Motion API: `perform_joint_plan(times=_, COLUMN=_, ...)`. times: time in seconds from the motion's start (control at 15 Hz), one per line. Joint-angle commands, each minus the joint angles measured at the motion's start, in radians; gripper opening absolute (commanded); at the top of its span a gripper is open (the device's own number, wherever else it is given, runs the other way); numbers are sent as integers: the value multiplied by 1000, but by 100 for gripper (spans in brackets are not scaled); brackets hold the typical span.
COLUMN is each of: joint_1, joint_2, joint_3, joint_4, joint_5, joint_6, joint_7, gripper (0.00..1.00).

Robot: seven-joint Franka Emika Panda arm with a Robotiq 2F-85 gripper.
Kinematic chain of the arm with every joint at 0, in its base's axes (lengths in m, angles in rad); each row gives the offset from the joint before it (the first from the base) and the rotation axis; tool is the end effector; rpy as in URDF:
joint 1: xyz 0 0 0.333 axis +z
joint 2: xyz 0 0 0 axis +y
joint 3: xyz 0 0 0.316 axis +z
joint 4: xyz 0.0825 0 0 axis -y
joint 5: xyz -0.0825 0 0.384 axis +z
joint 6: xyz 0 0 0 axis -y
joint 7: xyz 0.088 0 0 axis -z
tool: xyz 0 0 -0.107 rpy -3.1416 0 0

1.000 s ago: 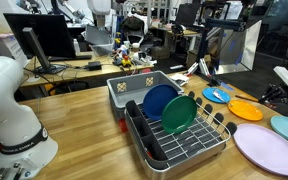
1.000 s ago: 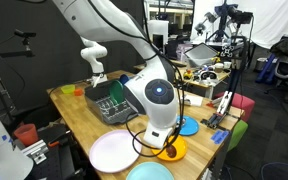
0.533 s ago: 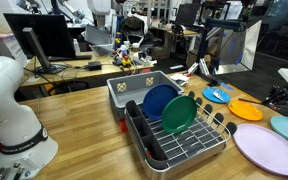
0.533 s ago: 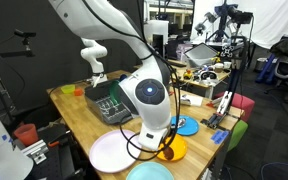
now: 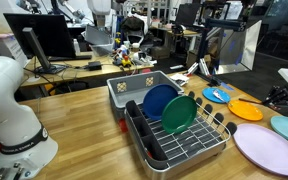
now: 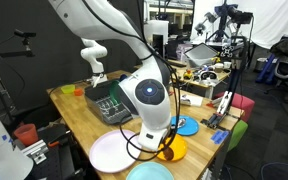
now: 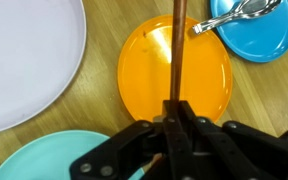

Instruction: Remove the brown spoon from the yellow plate and put it on the light blue plate

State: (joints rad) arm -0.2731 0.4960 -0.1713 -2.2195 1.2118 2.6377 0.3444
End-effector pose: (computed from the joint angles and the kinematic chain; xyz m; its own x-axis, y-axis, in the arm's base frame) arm 0.4599 -0.2509 0.1415 -0.2277 -0.9086 -0.3502 -0.9085 0.3277 -0.2594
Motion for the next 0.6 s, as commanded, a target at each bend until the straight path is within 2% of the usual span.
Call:
perform_joint_plan(times=0.0, joint_1=0, joint_2=11, joint_3=-21, joint_4=14, joint_5=55, joint_6=-10, joint_7=51, gripper=2)
perform_joint_plan(times=0.27, joint_1=-15, joint_2=39, joint_3=-60, joint_4=19, joint_5=81, joint_6=-34, joint_7=160, gripper=2)
perform_joint_plan(times=0.53, joint_1=-38, joint_2=85, joint_3=-96, joint_4=34, joint_5=60, joint_6=-113, joint_7=279, gripper=2)
